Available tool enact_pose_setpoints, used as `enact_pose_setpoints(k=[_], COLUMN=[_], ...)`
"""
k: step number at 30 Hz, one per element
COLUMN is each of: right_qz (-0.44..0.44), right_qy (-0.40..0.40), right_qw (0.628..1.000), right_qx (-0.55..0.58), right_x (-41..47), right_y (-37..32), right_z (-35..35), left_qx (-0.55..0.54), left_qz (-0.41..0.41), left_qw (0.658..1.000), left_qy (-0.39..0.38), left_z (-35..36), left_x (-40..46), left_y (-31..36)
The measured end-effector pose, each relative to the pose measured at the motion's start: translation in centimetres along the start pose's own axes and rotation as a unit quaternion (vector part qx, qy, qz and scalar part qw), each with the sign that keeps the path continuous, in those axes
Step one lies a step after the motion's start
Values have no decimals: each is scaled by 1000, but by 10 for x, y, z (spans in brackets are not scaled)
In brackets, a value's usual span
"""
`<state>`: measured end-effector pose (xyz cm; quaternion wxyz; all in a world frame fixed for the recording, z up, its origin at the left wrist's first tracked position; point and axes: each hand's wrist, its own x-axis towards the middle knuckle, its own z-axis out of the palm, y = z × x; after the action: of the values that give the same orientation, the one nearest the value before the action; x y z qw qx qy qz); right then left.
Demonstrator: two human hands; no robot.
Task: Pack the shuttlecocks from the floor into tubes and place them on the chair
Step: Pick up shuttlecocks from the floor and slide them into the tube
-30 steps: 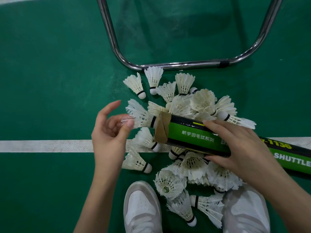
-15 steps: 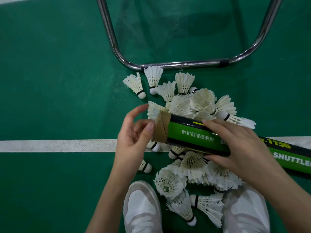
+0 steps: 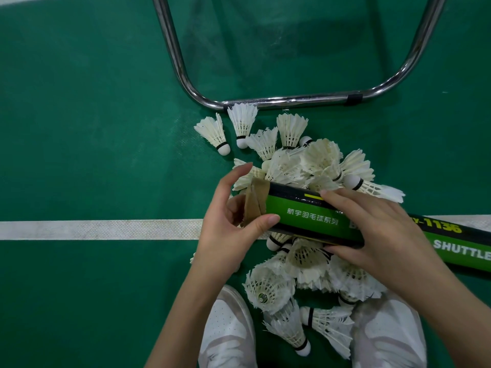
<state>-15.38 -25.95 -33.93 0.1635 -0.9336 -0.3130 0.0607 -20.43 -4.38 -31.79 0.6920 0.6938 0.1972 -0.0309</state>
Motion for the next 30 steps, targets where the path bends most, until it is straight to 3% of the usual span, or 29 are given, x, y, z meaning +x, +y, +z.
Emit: enact_pose_setpoints(k=[10,21,30], right_qz=[-8,-7,-2], right_qy=[0,-2,-1], right_qw=[1000,1000,1000], right_qx=[-14,-13,0], right_x=[2,2,2], right_y=[-3,-4,-1], right_z=[0,0,2], left_qx=[-20,83,53], left_qz=[7,26,16], left_qw=[999,996,998], left_qy=[-46,-26,-38], left_z=[1,5,5], left_x=[-1,-2,2], left_y=[-5,-3,-2])
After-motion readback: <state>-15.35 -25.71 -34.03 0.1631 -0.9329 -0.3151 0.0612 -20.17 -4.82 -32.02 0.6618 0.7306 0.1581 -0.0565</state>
